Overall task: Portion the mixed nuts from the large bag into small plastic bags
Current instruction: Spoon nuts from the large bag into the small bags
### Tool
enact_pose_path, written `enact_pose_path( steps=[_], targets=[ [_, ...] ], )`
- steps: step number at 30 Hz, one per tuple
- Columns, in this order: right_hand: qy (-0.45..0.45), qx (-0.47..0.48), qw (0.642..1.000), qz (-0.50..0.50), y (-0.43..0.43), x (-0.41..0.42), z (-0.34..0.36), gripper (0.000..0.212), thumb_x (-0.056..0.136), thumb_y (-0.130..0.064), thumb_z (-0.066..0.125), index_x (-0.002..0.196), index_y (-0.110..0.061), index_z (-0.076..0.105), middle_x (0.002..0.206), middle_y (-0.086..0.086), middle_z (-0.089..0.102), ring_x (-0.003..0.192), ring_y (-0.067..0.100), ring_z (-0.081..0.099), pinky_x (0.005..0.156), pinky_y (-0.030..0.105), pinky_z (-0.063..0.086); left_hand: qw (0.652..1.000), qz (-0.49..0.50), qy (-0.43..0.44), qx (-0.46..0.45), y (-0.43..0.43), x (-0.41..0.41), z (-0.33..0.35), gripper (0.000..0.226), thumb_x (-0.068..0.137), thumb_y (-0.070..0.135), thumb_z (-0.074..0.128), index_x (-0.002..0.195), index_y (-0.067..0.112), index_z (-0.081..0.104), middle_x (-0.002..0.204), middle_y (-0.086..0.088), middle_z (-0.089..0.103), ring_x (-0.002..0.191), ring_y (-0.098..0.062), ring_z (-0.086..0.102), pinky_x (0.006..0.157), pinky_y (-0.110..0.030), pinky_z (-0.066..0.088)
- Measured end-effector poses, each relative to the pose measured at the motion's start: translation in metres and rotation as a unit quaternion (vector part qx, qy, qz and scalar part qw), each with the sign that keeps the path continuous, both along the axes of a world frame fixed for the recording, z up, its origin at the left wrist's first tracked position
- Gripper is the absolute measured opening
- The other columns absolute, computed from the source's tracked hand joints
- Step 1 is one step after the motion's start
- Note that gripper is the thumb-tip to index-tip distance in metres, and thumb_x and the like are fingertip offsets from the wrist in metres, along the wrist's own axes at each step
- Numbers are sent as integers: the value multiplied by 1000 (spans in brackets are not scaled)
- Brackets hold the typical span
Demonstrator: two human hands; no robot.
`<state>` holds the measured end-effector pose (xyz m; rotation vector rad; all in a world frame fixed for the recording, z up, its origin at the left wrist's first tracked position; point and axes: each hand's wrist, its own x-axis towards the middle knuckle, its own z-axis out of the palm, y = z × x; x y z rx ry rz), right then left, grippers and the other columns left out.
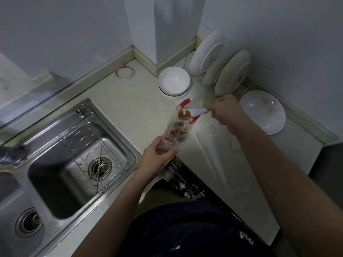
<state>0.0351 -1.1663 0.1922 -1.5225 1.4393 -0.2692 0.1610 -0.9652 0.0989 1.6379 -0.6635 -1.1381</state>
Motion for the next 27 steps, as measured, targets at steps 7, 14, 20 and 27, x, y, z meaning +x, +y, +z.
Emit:
enact_pose_path(
  steps=[7, 14, 20, 27],
  targets=[
    [-60, 73, 993, -69, 0, -2, 4, 10, 86, -3, 54, 93, -6, 59, 50, 4, 28, 42, 11, 16, 41, 19, 11, 1000, 3, -13, -15, -3, 4, 2, 37, 80, 33, 78, 115, 36, 64, 100, 15, 71, 83, 0, 66, 62, -15, 47],
    [-103, 101, 986, -85, -3, -11, -3, 23, 89, -7, 57, 66, -7, 58, 33, -8, 30, 31, 6, 19, 37, 13, 15, 999, 1, -26, -32, -3, 12, 6, 41, 81, 34, 77, 118, 35, 62, 105, 18, 69, 85, 4, 64, 58, -12, 47],
    [-109, 97, 986, -77, -1, -15, 3, 19, 89, -10, 60, 70, -6, 60, 33, -8, 33, 33, 7, 22, 35, 14, 18, 998, -9, -32, -49, -5, 14, 8, 38, 82, 30, 77, 118, 33, 63, 106, 19, 68, 90, 3, 65, 62, -14, 50],
    [-97, 86, 991, -41, 7, -20, 20, 18, 90, -10, 59, 80, 3, 64, 33, -6, 34, 32, 7, 22, 34, 16, 18, 997, -13, -41, -69, -9, 13, 9, 41, 81, 29, 78, 118, 29, 62, 106, 21, 66, 93, 4, 62, 64, -17, 50]
  ],
)
